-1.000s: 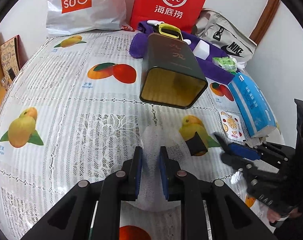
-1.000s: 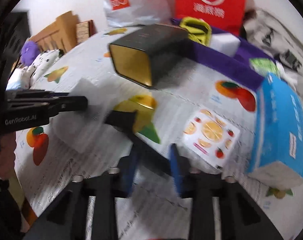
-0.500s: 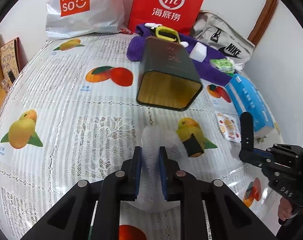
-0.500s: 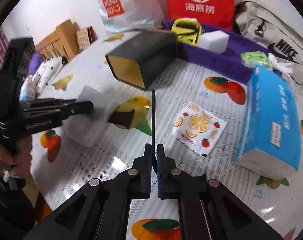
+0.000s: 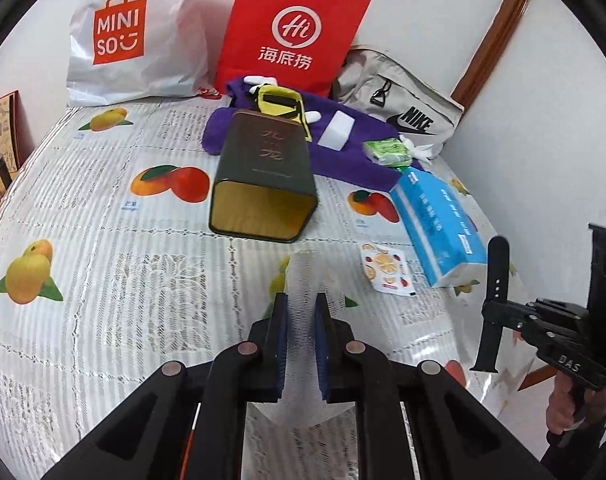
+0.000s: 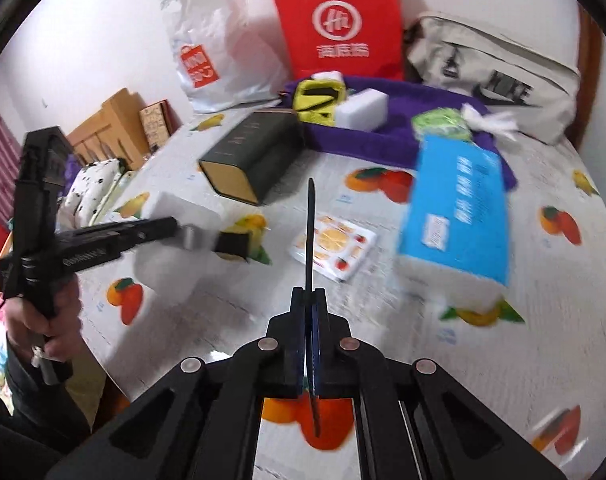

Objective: Organize soft objects
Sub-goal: 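Lift the mesh pouch with the left tool and carry it toward the purple towel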

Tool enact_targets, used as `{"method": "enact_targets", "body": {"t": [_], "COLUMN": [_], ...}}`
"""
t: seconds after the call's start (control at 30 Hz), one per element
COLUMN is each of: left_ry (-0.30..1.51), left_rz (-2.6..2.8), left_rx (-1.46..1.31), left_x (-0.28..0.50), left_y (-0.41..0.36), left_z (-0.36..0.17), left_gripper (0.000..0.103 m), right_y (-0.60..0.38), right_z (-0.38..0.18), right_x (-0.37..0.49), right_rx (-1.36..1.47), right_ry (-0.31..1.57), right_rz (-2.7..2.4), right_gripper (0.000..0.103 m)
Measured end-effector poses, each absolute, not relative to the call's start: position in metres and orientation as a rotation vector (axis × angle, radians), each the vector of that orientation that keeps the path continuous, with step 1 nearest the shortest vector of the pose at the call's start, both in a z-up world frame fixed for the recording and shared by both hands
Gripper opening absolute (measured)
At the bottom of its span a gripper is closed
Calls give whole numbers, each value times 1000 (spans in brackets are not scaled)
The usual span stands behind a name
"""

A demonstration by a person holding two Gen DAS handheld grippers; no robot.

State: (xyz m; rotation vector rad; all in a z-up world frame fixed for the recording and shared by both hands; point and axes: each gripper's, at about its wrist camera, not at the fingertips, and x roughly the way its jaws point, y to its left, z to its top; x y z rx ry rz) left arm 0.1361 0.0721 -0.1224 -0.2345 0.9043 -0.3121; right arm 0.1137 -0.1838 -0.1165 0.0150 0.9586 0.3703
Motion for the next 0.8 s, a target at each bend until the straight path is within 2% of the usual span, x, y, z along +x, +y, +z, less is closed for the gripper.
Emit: {"method": "enact_targets", "body": {"t": [0.23, 0.47, 0.8], "left_ry": [910, 992, 969], "left_rz": [-281, -196, -211], "left_rx": [-235, -230, -208], "left_x": [130, 123, 122], "left_y": [72, 87, 76], "left_z": [-115, -140, -134], "left_gripper": [11, 11, 11], "right_y": [-220, -226, -228], "right_z": [-129, -137, -141], "right_x": [106, 102, 103], "right_rx": [57, 78, 80], "right_ry": [985, 982, 984], "right_rz": [296, 313, 314], "right_gripper": [3, 3, 3]}}
